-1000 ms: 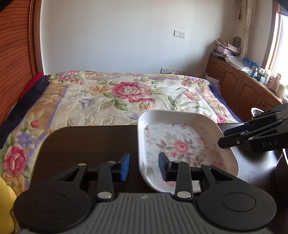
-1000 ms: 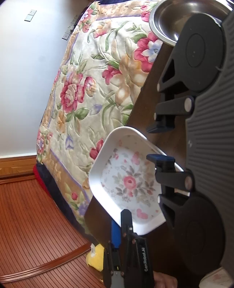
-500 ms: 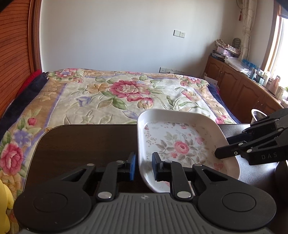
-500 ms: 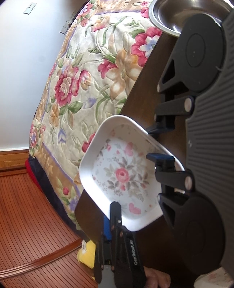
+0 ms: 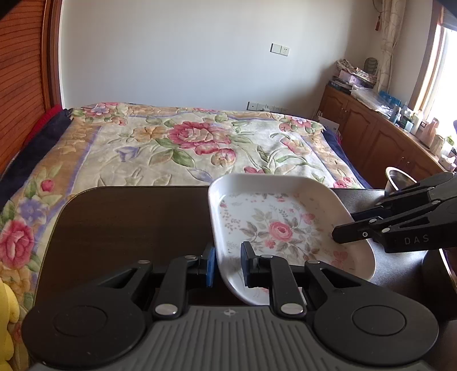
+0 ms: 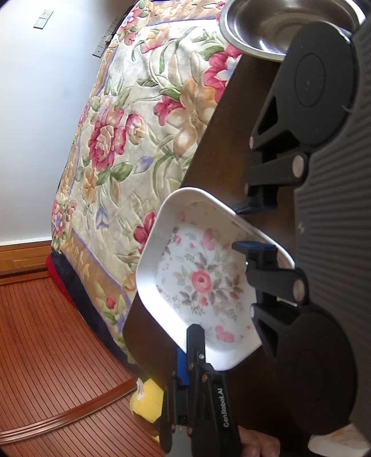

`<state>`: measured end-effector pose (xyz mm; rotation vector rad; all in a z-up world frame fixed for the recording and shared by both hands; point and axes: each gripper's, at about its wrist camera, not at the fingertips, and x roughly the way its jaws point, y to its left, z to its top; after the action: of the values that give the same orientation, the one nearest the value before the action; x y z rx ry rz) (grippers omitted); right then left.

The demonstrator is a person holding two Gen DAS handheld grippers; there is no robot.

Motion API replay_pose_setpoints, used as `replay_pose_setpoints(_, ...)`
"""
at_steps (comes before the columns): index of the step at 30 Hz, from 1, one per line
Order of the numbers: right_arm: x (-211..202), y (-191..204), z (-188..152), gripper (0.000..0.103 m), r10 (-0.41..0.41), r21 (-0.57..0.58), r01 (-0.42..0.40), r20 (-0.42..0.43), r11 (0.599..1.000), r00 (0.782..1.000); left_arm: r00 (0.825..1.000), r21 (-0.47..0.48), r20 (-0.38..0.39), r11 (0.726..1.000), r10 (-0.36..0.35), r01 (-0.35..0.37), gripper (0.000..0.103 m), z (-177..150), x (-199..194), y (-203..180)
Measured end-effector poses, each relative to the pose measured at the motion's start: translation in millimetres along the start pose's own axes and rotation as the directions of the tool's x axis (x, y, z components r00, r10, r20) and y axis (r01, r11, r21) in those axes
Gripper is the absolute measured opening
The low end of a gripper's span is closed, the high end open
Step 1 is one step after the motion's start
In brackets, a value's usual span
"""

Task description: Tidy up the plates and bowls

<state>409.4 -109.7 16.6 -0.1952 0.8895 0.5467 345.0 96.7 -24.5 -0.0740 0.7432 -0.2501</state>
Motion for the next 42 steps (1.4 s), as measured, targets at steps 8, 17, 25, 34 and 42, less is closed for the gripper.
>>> replay_pose_setpoints(8,-19,2,-8,0.02,0.0,0.008,-0.001,0.052,1.0,0.999,1.0,0.021,0.024,1.0,0.009,-0.009,0.02,-2,-21,-8)
replay_pose_setpoints(17,-43,4,-19,0.018,0.009,0.031,-0.012,0.102,0.999,0.995,0.998,0.048,0.052,0.999,0.017,-0.019,0.02,-6,-50,-22)
replay_pose_setpoints(25,-74,10,-28,0.018,0.009,0.019,-0.012,0.153,1.0,0.988,0.996,0.072,0.09,0.997,0.022,-0.029,0.02,-9,-83,-37)
replay_pose_setpoints(34,-102,15,-45,0.018,0.003,0.018,-0.007,0.191,1.0,0.982,0.993,0.104,0.115,0.994,0.025,-0.037,0.02,-18,-113,-56)
replay_pose_setpoints(42,-120,18,-66,0.018,0.004,0.013,-0.007,0.215,1.0,0.977,0.992,0.119,0.128,0.992,0.022,-0.037,0.02,-33,-133,-68)
